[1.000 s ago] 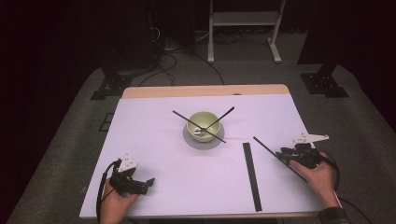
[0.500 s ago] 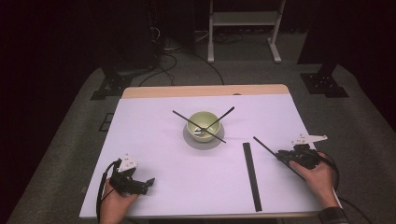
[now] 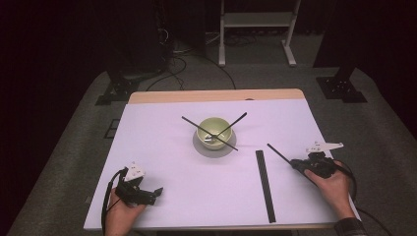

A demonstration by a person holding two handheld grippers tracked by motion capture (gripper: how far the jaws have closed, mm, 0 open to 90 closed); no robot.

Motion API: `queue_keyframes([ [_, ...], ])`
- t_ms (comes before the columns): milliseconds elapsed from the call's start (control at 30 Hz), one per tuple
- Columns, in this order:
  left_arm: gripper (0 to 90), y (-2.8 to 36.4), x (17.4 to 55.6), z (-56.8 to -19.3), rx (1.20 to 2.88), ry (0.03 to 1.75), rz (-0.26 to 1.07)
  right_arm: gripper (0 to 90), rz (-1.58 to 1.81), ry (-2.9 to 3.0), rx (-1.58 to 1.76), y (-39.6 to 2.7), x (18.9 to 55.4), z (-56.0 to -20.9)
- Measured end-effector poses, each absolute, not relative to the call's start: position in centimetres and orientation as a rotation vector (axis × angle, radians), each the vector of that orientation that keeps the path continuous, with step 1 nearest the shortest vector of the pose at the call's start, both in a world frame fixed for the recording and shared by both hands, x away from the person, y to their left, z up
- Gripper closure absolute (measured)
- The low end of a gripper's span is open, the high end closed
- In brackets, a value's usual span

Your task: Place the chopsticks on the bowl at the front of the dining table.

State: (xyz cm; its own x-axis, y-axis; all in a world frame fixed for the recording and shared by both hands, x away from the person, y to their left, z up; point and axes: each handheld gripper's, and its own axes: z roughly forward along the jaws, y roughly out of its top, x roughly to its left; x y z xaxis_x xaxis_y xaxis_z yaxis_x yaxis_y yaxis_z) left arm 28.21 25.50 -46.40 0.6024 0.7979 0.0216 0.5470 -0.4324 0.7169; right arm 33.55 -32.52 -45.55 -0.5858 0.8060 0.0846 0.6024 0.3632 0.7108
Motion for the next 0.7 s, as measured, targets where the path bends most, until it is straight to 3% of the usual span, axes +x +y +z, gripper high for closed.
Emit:
queue_keyframes([
  [700,0.0,25.5,28.2,-46.4,2.146,1.057,0.474,85.6,1.098,2.311,1.273,-32.9,33.3,-44.4],
])
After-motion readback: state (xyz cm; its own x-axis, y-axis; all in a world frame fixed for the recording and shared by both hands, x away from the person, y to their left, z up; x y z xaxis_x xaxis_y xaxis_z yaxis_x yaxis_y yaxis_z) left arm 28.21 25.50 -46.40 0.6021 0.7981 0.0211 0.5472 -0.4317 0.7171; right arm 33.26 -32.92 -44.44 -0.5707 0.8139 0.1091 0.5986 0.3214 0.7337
